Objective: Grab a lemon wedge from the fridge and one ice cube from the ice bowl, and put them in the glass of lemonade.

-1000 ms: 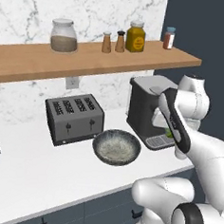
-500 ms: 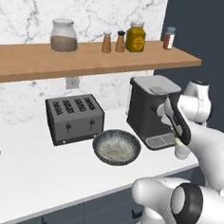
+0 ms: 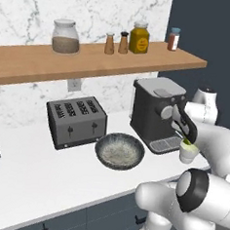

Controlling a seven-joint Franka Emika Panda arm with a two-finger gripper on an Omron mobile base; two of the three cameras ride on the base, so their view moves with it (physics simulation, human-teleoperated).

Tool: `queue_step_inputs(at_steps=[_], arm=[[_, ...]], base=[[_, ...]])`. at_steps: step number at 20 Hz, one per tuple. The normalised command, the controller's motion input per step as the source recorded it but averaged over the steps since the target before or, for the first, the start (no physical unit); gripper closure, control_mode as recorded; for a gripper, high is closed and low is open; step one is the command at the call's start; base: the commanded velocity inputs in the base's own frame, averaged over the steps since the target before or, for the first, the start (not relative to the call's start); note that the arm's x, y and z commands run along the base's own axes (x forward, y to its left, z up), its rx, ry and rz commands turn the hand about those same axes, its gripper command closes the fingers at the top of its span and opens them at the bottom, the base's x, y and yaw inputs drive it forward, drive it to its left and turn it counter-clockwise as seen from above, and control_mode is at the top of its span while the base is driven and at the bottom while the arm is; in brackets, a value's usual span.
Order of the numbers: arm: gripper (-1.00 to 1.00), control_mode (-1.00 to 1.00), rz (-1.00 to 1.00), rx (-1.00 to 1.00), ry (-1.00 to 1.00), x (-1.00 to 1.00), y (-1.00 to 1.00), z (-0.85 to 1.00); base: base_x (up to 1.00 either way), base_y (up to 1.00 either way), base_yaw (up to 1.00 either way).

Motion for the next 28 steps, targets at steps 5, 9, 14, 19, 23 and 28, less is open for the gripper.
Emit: queue_step_inputs(at_steps=[5, 9, 14, 19, 23, 28], arm=[[1.0, -1.0, -0.08, 0.0, 0.02, 0.0, -0.24, -0.29], [1.0, -1.0, -0.02, 0.0, 0.0, 0.06, -0.24, -0.15], [1.0, -1.0, 0.0, 0.0, 0.0, 0.08, -0.12, -0.08], [1.0, -1.0, 0.0, 0.0, 0.0, 0.06, -0.06, -0.01], [1.0, -1.0, 0.0, 0.0, -0.01, -0.02, 0.12, 0.0], [1.0, -1.0, 0.0, -0.01, -0.06, 0.0, 0.26, 0.01]], base=[[0.0, 0.0, 0.0], [0.0, 0.0, 0.0], [0.0, 0.0, 0.0], [0.0, 0.0, 0.0], [0.0, 0.0, 0.0], [0.0, 0.0, 0.0]])
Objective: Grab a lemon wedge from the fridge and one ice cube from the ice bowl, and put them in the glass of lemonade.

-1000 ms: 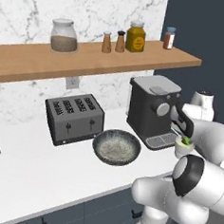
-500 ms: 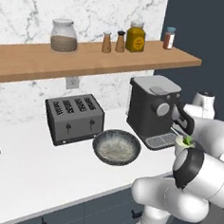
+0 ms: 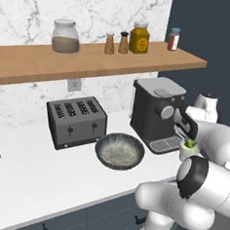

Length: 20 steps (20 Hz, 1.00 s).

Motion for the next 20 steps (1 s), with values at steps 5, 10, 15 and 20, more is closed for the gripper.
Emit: queue_step_inputs(at_steps=[5, 10, 15, 20], arm=[[1.0, -1.0, 0.0, 0.0, -0.01, 0.14, 0.0, 0.02], [1.0, -1.0, 0.0, 0.0, 0.0, 0.23, 0.0, 0.0], [1.0, -1.0, 0.0, 0.0, 0.0, 0.16, -0.08, 0.0], [1.0, -1.0, 0.0, 0.0, -0.01, 0.0, -0.17, 0.0]], base=[[0.0, 0.0, 0.0], [0.0, 0.0, 0.0], [0.0, 0.0, 0.0], [0.0, 0.0, 0.0]])
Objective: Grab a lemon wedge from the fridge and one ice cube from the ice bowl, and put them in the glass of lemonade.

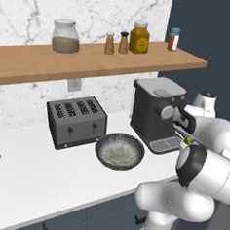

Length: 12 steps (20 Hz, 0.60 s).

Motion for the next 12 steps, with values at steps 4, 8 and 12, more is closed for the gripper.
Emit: queue_step_inputs(at_steps=[4, 8, 12], arm=[[1.0, -1.0, 0.0, 0.0, -0.01, 0.0, -0.02, 0.0], [1.0, -1.0, 0.0, 0.0, 0.0, 0.0, -0.01, 0.0], [-1.0, -1.0, 0.0, 0.0, 0.0, 0.0, 0.0, 0.0]], base=[[0.0, 0.0, 0.0], [0.0, 0.0, 0.0], [0.0, 0.0, 0.0]])
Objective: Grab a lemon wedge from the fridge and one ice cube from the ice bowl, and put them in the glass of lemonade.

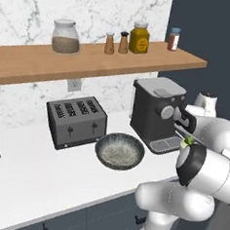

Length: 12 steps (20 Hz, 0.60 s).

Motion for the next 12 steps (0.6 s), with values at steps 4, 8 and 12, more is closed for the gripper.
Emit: queue_step_inputs(at_steps=[4, 8, 12], arm=[[-1.0, -1.0, 0.0, 0.0, 0.0, 0.0, 0.0, 0.0], [-1.0, -1.0, 0.0, 0.0, 0.0, 0.0, 0.0, 0.0], [-1.0, -1.0, 0.0, 0.0, -0.01, -0.06, 0.0, 0.13]], base=[[0.0, 0.0, 0.0], [0.0, 0.0, 0.0], [0.0, 0.0, 0.0]])
